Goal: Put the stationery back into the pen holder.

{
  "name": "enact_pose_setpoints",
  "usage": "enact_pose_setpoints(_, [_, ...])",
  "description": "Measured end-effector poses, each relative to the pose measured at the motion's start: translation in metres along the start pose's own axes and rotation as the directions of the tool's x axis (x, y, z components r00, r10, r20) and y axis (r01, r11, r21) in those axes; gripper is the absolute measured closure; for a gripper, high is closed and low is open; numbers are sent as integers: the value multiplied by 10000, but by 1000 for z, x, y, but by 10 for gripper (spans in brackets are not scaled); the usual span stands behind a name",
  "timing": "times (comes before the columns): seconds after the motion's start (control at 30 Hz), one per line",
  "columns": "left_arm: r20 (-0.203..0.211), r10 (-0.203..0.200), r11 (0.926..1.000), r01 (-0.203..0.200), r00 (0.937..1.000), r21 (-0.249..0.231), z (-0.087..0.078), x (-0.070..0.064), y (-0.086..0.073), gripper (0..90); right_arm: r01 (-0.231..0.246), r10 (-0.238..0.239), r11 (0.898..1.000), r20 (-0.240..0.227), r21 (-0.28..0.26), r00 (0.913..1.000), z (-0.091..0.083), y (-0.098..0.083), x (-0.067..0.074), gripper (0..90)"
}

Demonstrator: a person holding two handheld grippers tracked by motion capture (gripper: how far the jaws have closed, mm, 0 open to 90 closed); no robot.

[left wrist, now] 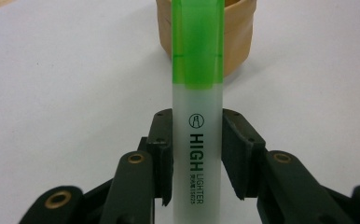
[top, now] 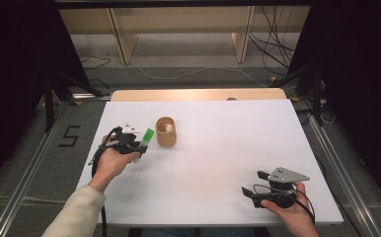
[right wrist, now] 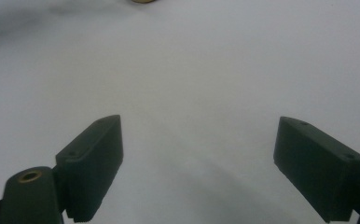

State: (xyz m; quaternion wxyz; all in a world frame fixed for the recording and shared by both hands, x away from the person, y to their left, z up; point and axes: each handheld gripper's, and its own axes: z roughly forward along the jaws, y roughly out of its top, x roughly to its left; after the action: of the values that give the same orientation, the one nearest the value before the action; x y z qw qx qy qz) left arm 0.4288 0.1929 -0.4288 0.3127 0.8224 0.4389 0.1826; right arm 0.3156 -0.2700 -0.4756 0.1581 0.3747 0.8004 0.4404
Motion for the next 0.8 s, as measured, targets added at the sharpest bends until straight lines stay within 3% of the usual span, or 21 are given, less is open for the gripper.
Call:
enact_pose_setpoints(0.27, [-97, 102, 9986, -107, 9999, -516, 0, 1, 0, 664, 14, -14, 10000, 5, -44, 10000, 0, 0, 0, 166])
enact_pose_setpoints(0.4, [-287, 131, 9949, -159, 9995, -993, 0, 1, 1, 664, 28, -28, 10000, 13, -47, 10000, 0, 0, 0, 166])
enact_pose_setpoints(0.8, [-366, 82, 9868, -140, 9993, -1614, 1, 0, 3, 664, 12, -12, 10000, 14, -32, 10000, 0, 0, 0, 166])
